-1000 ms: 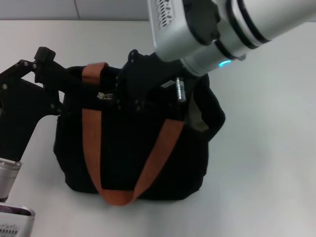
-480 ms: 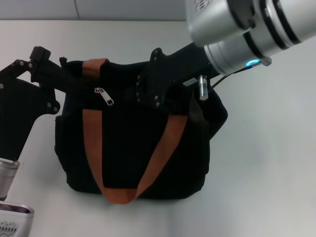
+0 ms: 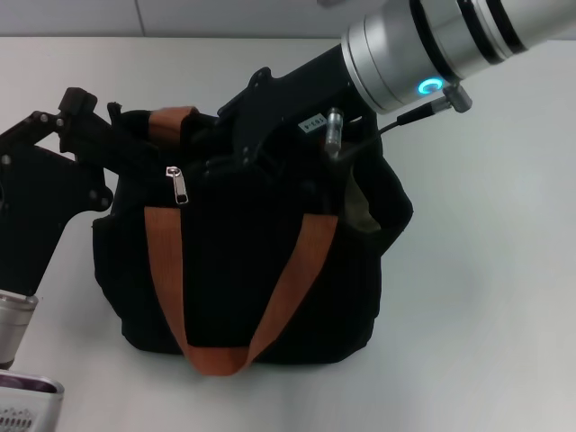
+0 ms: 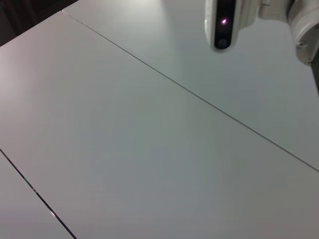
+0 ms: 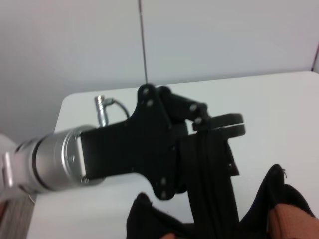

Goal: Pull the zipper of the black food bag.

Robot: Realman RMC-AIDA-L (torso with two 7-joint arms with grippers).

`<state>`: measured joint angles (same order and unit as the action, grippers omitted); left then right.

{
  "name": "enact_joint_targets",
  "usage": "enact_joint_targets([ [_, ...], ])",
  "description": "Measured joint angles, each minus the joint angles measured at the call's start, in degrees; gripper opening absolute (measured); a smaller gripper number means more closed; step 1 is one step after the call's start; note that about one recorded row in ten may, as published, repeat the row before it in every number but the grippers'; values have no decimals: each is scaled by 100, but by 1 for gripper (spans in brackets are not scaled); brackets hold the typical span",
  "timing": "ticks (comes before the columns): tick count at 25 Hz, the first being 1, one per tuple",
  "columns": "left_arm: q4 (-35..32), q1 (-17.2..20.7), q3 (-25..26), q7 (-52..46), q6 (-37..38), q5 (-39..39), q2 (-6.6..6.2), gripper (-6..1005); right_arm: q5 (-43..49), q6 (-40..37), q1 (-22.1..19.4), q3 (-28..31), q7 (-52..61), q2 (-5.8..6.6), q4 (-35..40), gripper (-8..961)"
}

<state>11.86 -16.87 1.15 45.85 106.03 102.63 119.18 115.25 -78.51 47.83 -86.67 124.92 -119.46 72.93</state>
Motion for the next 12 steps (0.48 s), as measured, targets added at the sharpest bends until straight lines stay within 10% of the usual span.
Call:
enact_joint_targets([
  [12, -58, 268, -1, 517, -325, 83, 0, 16, -50, -98, 488, -13, 1430, -12, -732, 426],
])
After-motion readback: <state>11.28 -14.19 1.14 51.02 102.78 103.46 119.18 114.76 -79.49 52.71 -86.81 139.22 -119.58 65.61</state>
